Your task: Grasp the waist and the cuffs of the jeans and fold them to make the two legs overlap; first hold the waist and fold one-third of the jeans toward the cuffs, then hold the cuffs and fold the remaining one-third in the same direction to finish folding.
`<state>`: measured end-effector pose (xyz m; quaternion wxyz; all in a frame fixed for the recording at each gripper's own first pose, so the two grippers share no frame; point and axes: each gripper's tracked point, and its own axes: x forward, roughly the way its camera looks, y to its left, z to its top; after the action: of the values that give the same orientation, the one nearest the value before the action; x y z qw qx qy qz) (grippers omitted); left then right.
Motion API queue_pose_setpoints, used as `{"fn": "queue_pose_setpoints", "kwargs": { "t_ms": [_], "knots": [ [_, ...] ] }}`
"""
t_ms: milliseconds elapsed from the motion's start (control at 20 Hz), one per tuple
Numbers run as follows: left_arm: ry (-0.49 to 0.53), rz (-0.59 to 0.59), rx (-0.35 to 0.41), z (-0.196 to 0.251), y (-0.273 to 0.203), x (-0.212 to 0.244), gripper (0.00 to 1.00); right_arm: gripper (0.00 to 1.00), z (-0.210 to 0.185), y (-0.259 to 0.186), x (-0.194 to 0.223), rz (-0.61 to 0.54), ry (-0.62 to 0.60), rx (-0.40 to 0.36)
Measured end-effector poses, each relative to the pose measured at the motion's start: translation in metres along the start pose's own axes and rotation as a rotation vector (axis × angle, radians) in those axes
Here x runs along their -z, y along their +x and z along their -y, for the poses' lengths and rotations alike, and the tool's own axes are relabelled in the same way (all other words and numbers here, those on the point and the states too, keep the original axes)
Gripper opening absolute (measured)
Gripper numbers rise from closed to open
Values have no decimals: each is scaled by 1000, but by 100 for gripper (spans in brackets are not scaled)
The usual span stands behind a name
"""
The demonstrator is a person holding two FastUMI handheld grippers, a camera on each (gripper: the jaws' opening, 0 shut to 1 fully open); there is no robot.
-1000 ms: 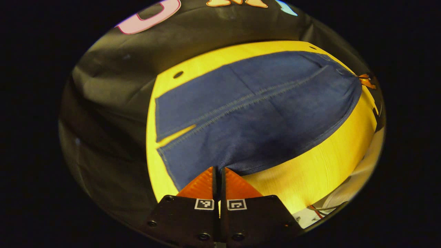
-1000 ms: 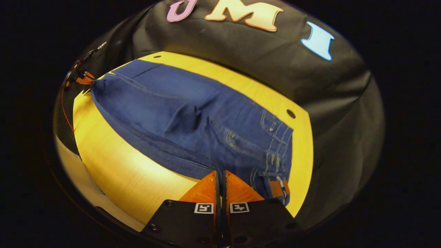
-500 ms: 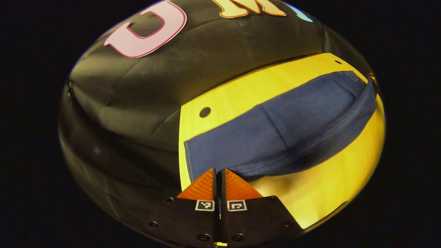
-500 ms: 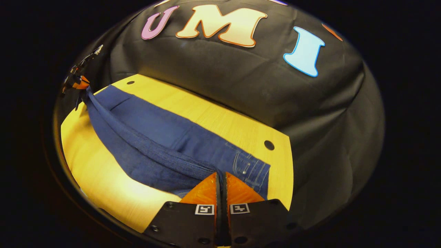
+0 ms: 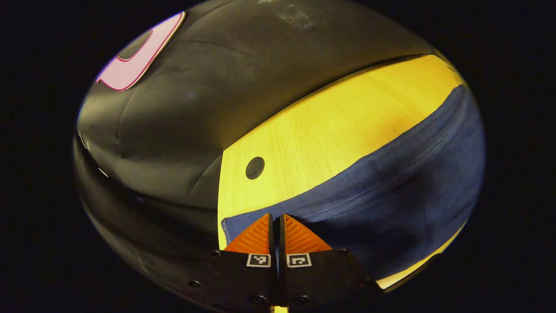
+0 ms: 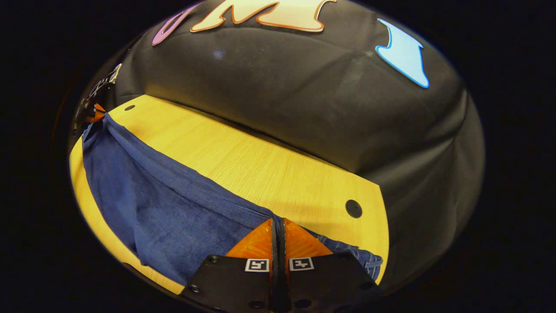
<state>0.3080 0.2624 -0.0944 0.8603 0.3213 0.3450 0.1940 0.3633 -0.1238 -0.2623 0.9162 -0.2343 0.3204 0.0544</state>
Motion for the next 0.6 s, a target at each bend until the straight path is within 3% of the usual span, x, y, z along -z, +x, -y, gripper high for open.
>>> {"fn": "queue_pose_setpoints", "kwargs": {
  "t_ms": [50, 150, 200, 350, 400, 550, 600],
  "knots": [
    [-1, -3, -2, 2, 1, -2, 0, 1, 0, 6, 5, -11, 10, 5],
    [-28, 13, 4, 6, 8, -3, 0, 10, 4, 16, 6, -12, 49, 10],
    [-44, 20, 4, 5, 11, 1, 1, 21, 2, 15, 5, -9, 86, 3],
    [-105, 49, 36, 7, 8, 0, 6, 80, 6, 6, -7, 10, 198, -32],
    [-142, 67, 55, 12, -4, -4, 30, 100, 11, -2, -11, 18, 225, -38],
    [-250, 150, 28, 6, -31, -21, 100, 100, 38, -32, -22, 72, 252, -15],
    [-283, 172, 28, 4, -40, -25, 95, 100, 49, -45, -23, 83, 259, -4]
  ]
}}
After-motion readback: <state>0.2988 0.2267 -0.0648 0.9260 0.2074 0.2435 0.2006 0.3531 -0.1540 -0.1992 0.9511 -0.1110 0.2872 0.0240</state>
